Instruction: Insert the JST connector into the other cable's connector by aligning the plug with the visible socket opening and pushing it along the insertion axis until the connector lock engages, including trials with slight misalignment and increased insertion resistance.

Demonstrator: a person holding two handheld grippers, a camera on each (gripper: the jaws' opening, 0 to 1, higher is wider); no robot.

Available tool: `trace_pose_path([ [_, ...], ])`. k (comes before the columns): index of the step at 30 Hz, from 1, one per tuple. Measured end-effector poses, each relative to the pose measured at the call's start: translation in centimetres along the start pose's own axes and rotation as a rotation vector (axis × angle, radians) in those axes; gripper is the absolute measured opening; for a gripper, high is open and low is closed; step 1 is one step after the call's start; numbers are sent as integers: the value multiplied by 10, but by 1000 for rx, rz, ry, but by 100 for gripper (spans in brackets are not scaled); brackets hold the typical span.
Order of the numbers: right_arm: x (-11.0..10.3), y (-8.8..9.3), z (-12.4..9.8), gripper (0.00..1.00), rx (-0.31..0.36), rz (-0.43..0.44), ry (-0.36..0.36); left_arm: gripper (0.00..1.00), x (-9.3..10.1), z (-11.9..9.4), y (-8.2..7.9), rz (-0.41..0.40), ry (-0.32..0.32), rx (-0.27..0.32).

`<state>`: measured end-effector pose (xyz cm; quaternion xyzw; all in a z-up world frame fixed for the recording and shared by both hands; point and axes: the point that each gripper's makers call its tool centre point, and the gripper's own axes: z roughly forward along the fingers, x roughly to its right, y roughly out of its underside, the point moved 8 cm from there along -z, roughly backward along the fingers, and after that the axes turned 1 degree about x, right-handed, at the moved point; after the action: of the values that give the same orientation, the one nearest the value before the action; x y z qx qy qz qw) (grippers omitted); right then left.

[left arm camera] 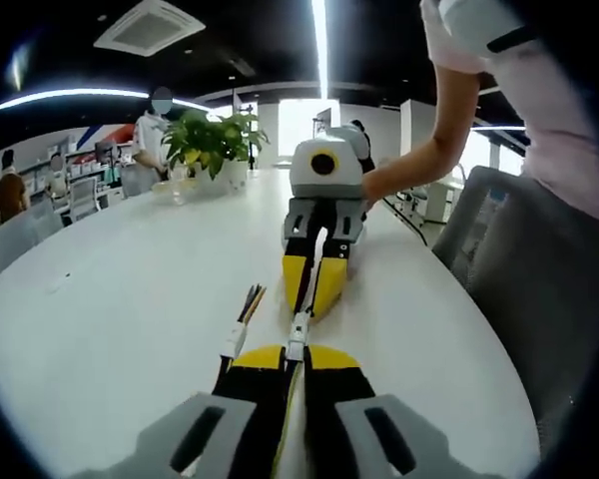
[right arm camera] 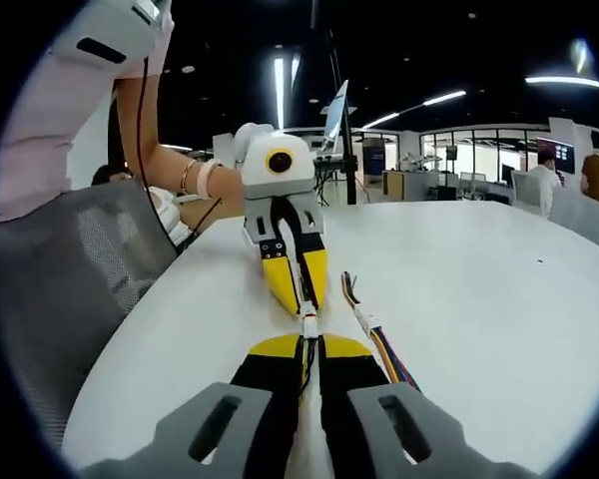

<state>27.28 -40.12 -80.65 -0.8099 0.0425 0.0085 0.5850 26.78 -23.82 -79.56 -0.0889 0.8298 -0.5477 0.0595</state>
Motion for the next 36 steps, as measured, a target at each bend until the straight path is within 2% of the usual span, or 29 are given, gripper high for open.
trace_pose_path([
  [12,1,1,3,3,-25,-8,-14,1,-3,1,1,34,22,-41],
  [13,1,1,3,3,-29,-7,-16,1,-3,1,1,53,28,-40],
  [17,1,4,4,3,-41,-8,-19,1,-3,1,-1,44,39,-24],
  [24,2,4,5,3,-39,-6,-23,0,-3,6,0,57,53,-27],
  [36,6,2,-1,3,10,42,-13,0,-6,5,-2,38,51,17],
])
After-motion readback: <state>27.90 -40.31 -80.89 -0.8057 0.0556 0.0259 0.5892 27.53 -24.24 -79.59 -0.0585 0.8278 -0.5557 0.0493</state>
